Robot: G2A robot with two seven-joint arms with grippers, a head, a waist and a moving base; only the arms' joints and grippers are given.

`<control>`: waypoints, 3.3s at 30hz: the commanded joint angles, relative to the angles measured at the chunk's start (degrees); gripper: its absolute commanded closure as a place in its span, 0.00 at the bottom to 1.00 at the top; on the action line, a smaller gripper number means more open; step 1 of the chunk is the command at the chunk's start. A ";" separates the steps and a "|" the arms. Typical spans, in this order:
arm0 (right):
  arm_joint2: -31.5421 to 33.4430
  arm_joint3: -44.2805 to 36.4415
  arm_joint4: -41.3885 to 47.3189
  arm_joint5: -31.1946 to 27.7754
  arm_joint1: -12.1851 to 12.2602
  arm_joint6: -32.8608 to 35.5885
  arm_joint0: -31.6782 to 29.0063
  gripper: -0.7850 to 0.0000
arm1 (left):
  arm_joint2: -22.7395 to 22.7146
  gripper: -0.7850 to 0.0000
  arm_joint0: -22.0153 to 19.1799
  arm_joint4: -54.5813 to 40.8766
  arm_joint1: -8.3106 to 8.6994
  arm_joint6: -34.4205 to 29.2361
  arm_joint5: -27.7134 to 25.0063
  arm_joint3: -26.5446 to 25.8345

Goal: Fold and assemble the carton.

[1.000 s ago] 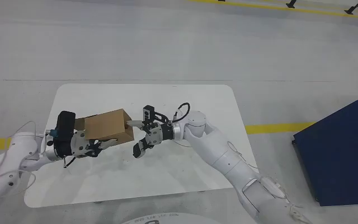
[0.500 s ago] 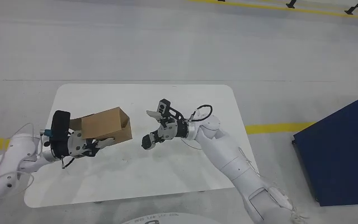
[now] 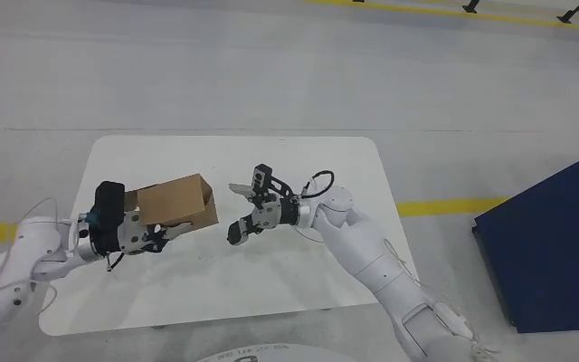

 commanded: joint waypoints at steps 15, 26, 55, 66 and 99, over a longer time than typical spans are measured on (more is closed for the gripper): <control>19.24 -5.85 4.81 -9.77 3.79 1.25 -16.79 0.00 | 6.44 1.00 -9.10 11.73 -2.47 -63.05 -0.65 -12.99; 27.46 -10.19 7.19 -12.53 5.00 1.54 -28.80 0.00 | 37.22 1.00 -34.64 -8.77 -12.04 -96.38 16.27 -9.45; 23.55 -12.07 0.44 -4.31 5.45 -1.92 -21.87 0.00 | 16.13 0.00 -29.39 -29.14 -7.33 -86.75 18.68 -11.01; 21.61 -14.49 0.35 -3.18 5.28 -3.45 -20.52 0.00 | -11.76 0.00 1.90 -22.29 4.42 -61.18 7.18 -5.89; -20.77 -24.04 -37.43 42.83 -1.54 -30.49 9.04 1.00 | -19.04 0.00 17.47 -12.37 4.50 -25.26 2.73 6.91</control>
